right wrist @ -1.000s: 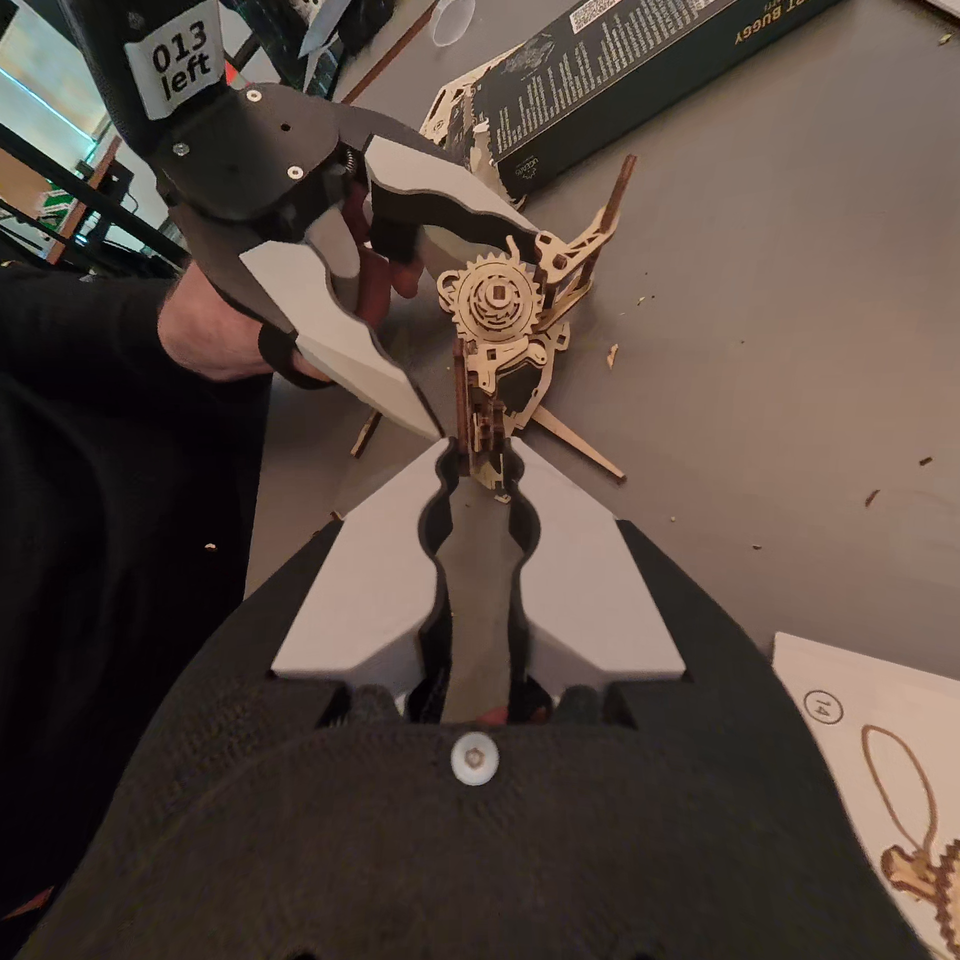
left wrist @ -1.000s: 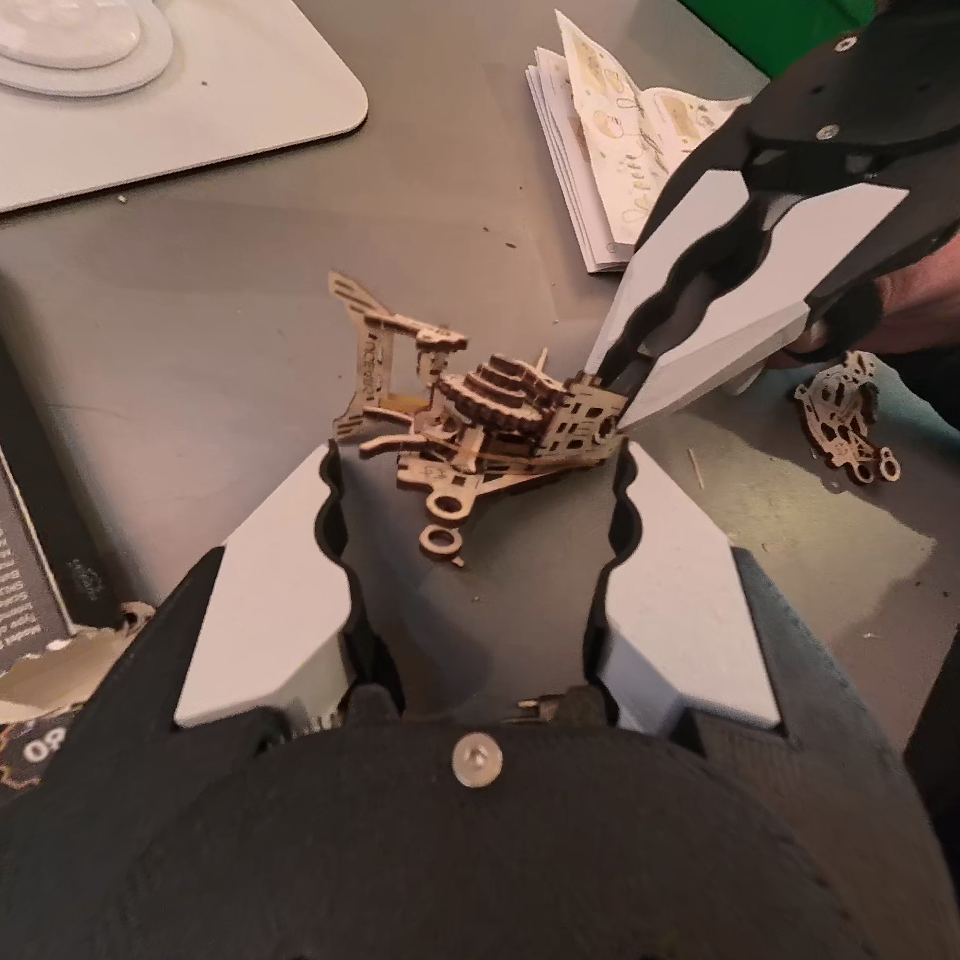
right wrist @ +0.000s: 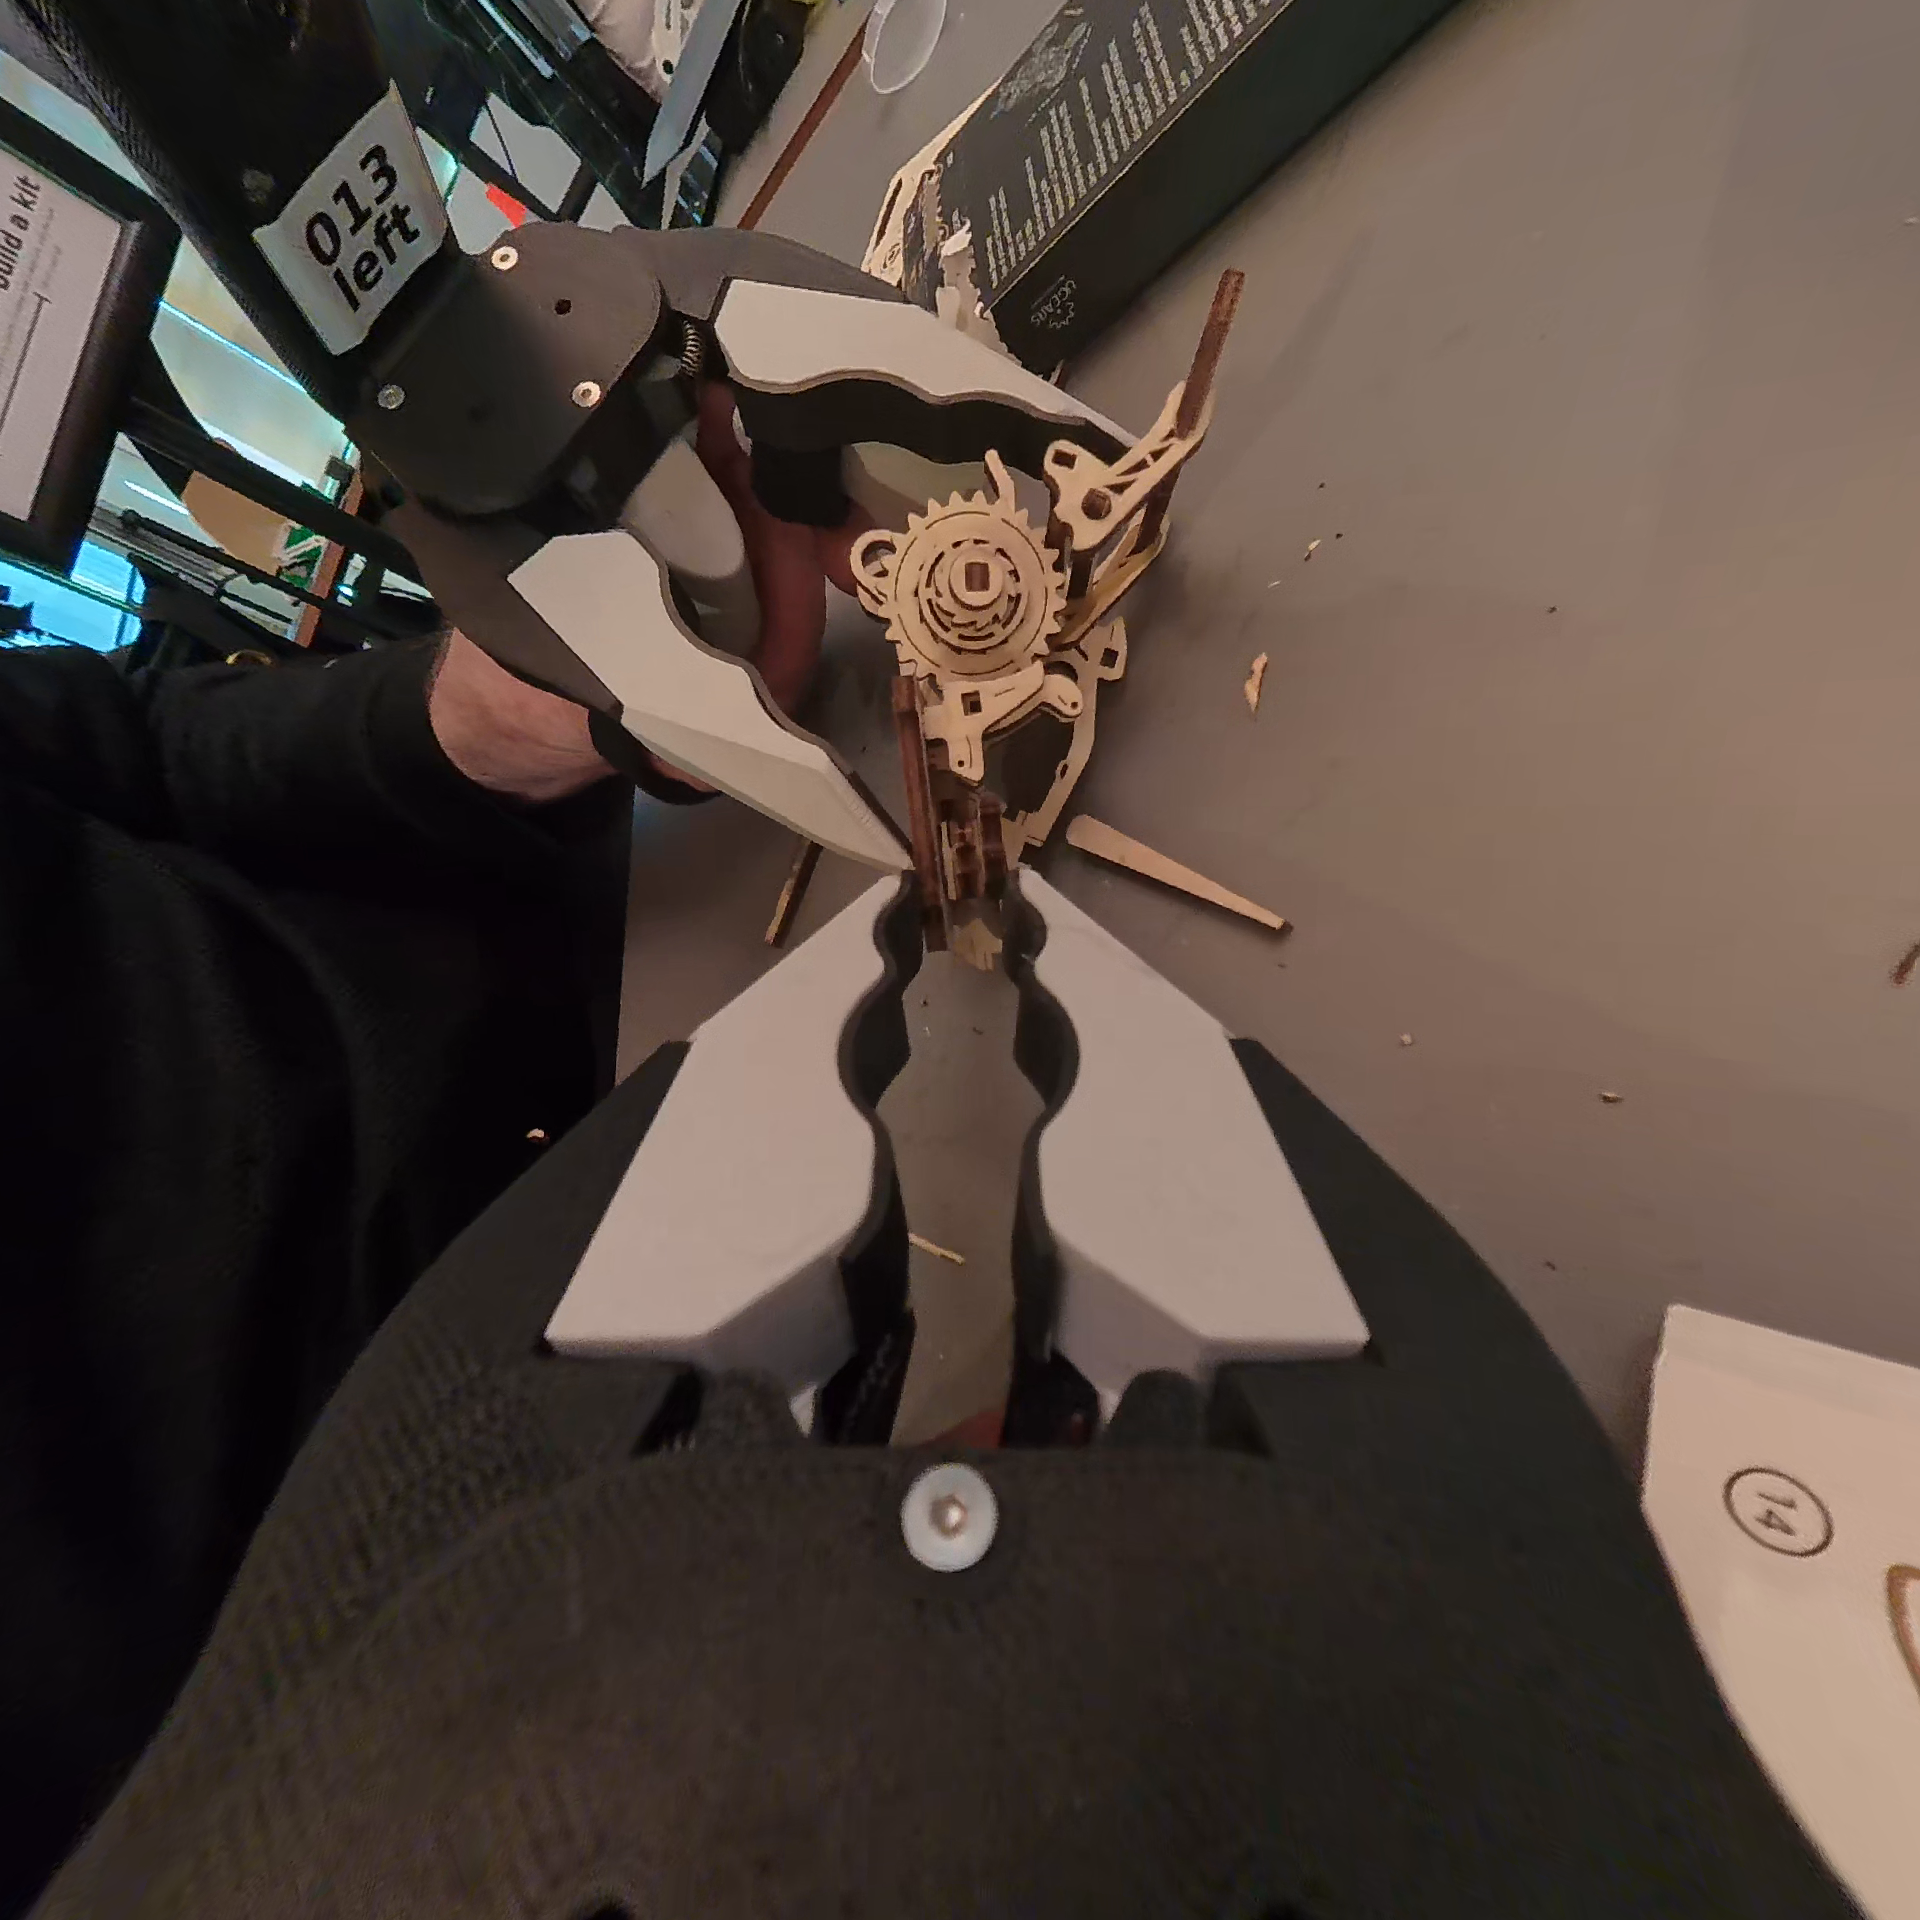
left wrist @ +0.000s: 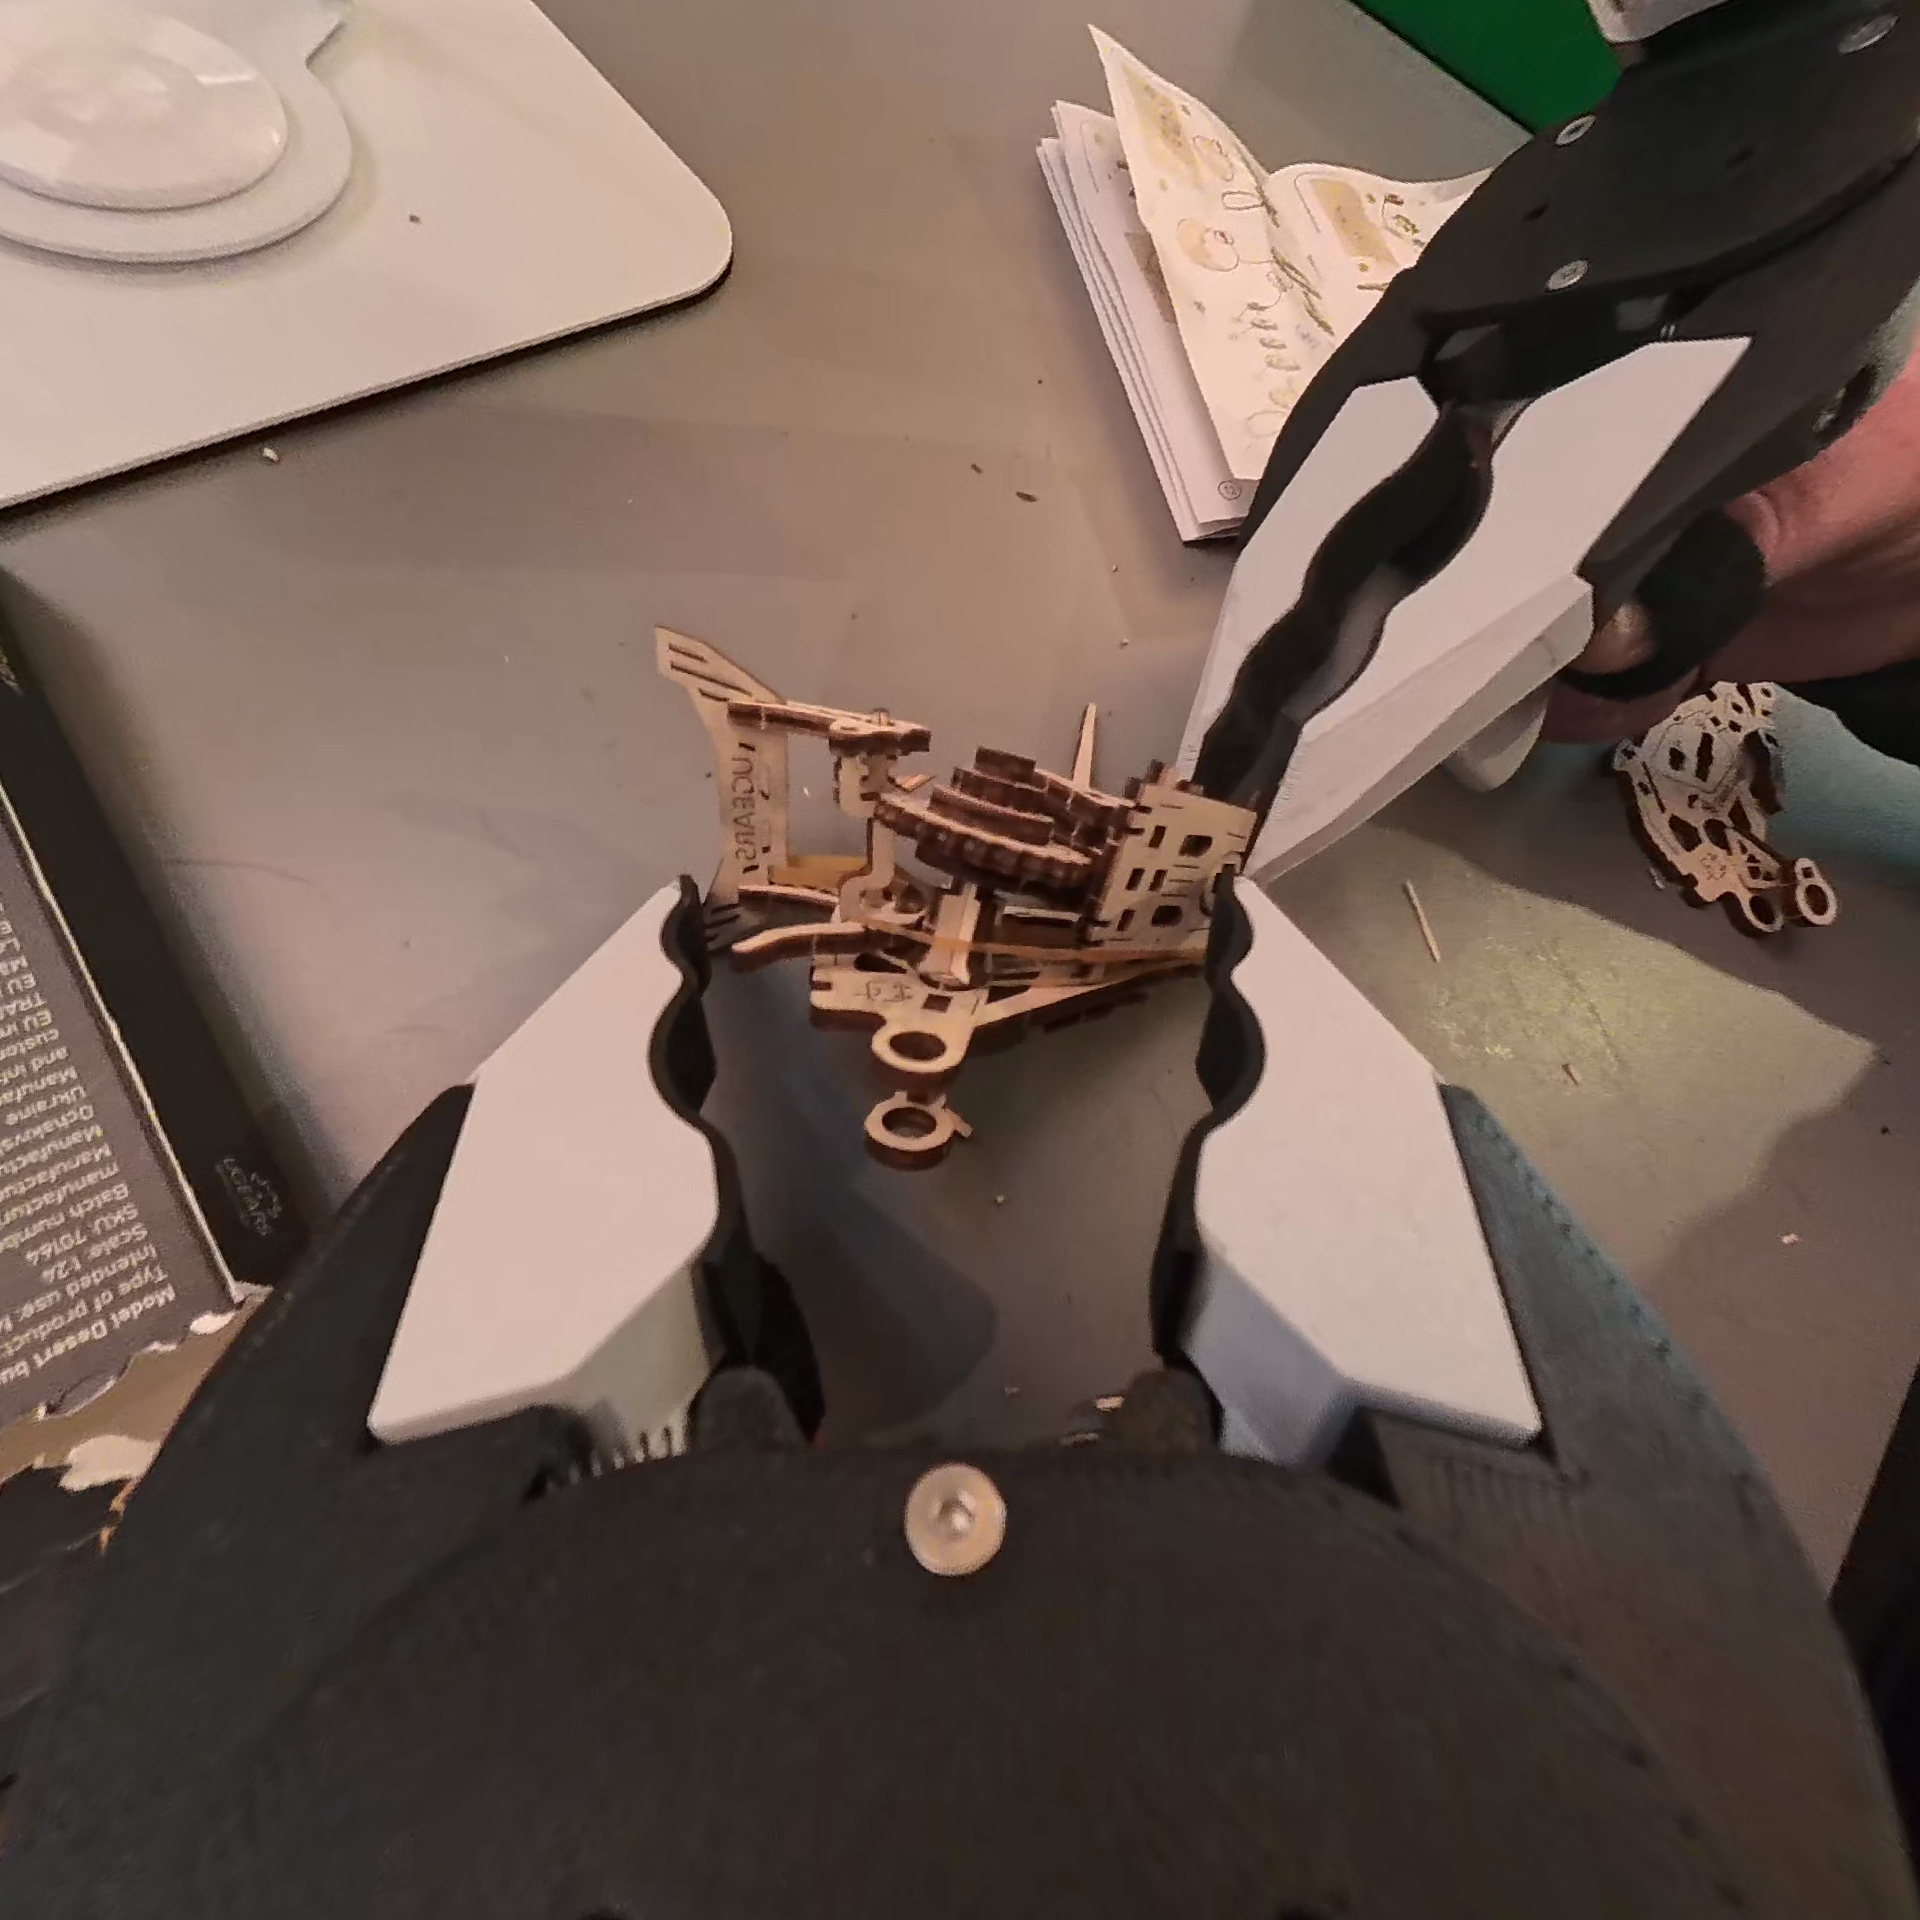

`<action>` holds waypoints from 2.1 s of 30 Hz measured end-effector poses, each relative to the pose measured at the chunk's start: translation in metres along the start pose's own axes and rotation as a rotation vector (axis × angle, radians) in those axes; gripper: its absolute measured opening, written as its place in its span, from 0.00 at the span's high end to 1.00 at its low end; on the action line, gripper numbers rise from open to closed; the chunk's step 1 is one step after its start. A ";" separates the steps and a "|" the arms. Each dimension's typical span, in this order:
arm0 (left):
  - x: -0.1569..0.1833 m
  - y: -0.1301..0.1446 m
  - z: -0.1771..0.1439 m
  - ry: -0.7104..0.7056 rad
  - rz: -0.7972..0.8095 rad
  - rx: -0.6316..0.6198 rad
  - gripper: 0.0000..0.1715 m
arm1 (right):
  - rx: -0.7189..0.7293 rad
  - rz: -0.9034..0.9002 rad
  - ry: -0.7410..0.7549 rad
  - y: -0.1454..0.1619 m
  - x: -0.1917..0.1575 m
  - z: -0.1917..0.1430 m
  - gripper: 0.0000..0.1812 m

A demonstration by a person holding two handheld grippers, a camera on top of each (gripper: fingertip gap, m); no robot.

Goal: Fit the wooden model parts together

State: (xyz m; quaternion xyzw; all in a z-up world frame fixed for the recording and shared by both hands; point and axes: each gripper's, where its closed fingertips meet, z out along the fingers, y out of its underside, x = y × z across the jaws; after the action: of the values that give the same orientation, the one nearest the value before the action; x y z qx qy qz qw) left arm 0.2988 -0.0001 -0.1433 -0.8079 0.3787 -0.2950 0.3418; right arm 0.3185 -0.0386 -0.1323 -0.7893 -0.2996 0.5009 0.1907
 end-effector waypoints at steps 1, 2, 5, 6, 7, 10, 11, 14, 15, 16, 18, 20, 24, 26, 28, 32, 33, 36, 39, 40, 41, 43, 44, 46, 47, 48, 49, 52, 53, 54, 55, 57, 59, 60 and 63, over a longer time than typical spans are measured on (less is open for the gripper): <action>0.000 0.000 0.000 0.001 0.002 0.000 0.45 | -0.001 -0.005 0.002 0.000 0.000 0.000 0.93; 0.000 0.000 0.000 0.003 0.001 -0.001 0.45 | -0.001 -0.006 0.002 0.000 0.000 0.000 0.93; 0.000 0.000 0.000 0.005 0.002 0.000 0.45 | 0.000 -0.010 0.002 0.000 0.000 0.000 0.93; 0.000 0.001 0.000 0.007 0.000 -0.001 0.45 | 0.000 -0.016 0.005 0.000 -0.001 0.000 0.93; 0.000 0.001 0.000 0.009 -0.001 -0.001 0.45 | 0.000 -0.020 0.006 0.000 -0.001 0.001 0.93; 0.000 0.001 -0.001 0.011 0.000 -0.001 0.45 | -0.003 -0.028 0.006 0.000 -0.001 0.001 0.93; 0.000 0.001 -0.001 0.013 -0.002 -0.001 0.45 | -0.005 -0.025 0.003 0.000 -0.001 0.001 0.93; 0.000 0.001 -0.001 0.012 -0.001 -0.001 0.45 | 0.003 -0.038 0.015 -0.002 0.000 -0.001 0.90; 0.000 0.001 -0.001 0.012 -0.002 -0.001 0.45 | 0.002 -0.049 0.020 -0.002 0.000 0.000 0.90; 0.000 0.001 -0.001 0.011 -0.004 0.000 0.45 | 0.003 -0.065 0.025 -0.002 0.000 0.000 0.90; -0.001 0.001 -0.001 0.010 -0.005 0.000 0.45 | 0.004 -0.097 0.032 -0.003 -0.001 0.000 0.92; -0.001 0.001 -0.001 0.009 -0.004 0.000 0.45 | 0.001 -0.091 0.027 -0.003 -0.001 0.000 0.93; -0.001 0.001 -0.001 0.007 -0.002 0.000 0.45 | -0.002 -0.077 0.019 -0.003 0.000 0.000 0.93; -0.001 0.001 -0.001 0.008 0.002 -0.001 0.45 | -0.003 -0.074 0.018 -0.003 -0.001 0.000 0.93; -0.001 0.001 -0.001 0.007 0.001 0.000 0.45 | -0.004 -0.071 0.016 -0.003 0.000 0.000 0.94; -0.002 0.002 -0.001 0.007 0.002 0.000 0.45 | -0.005 -0.071 0.017 -0.003 0.000 0.001 0.94; -0.002 0.002 -0.001 0.007 0.004 0.001 0.45 | -0.004 -0.072 0.017 -0.003 0.000 0.001 0.94; -0.002 0.002 -0.002 0.012 0.005 0.000 0.45 | -0.005 -0.080 0.020 -0.003 -0.001 0.002 0.93; -0.001 0.002 -0.002 0.014 0.006 -0.001 0.45 | -0.006 -0.084 0.020 -0.002 -0.001 0.002 0.93; -0.001 0.002 -0.002 0.018 0.006 -0.001 0.45 | -0.007 -0.085 0.017 -0.002 -0.002 0.002 0.93; 0.001 0.002 -0.003 0.029 0.011 0.001 0.43 | -0.008 -0.086 0.016 -0.002 -0.002 0.002 0.93; 0.004 0.003 -0.006 0.046 0.004 0.002 0.42 | -0.007 -0.098 0.020 -0.002 -0.003 0.002 0.93; 0.004 0.004 -0.009 0.060 -0.016 0.010 0.42 | -0.009 -0.107 0.020 -0.001 -0.003 0.002 0.93; 0.001 0.007 -0.018 0.075 -0.059 0.012 0.46 | -0.006 -0.124 0.027 -0.001 -0.004 0.002 0.93; -0.001 0.007 -0.022 0.081 -0.079 0.013 0.48 | -0.003 -0.130 0.029 -0.001 -0.005 0.002 0.93; -0.003 0.008 -0.027 0.088 -0.102 0.013 0.49 | 0.002 -0.137 0.031 -0.002 -0.005 0.002 0.93; -0.005 0.009 -0.032 0.094 -0.128 0.013 0.49 | 0.005 -0.145 0.035 -0.002 -0.005 0.001 0.93; -0.005 0.011 -0.042 0.158 -0.221 0.000 0.58 | 0.012 -0.188 0.054 -0.002 -0.008 0.001 0.93; -0.005 0.012 -0.044 0.176 -0.251 -0.006 0.62 | 0.017 -0.199 0.056 -0.002 -0.009 0.001 0.93; -0.004 0.015 -0.044 0.198 -0.282 -0.028 0.64 | 0.021 -0.206 0.054 -0.002 -0.010 0.001 0.93; -0.003 0.019 -0.044 0.219 -0.313 -0.051 0.66 | 0.027 -0.210 0.054 -0.002 -0.010 0.000 0.93; 0.002 0.022 -0.044 0.272 -0.372 -0.060 0.71 | 0.042 -0.222 0.055 -0.004 -0.012 -0.001 0.93; 0.007 0.021 -0.045 0.334 -0.441 -0.045 0.75 | 0.053 -0.246 0.063 -0.004 -0.014 -0.002 0.93; 0.010 0.019 -0.045 0.374 -0.480 -0.033 0.75 | 0.061 -0.260 0.061 -0.004 -0.016 -0.003 0.93; 0.018 0.008 -0.049 0.506 -0.587 0.021 0.85 | 0.090 -0.332 0.089 -0.006 -0.022 -0.006 0.93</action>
State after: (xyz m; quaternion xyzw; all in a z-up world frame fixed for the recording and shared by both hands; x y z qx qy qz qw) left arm 0.2690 -0.0347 -0.1170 -0.7802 0.2007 -0.5739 0.1470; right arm 0.3150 -0.0482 -0.1113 -0.7408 -0.3943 0.4402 0.3191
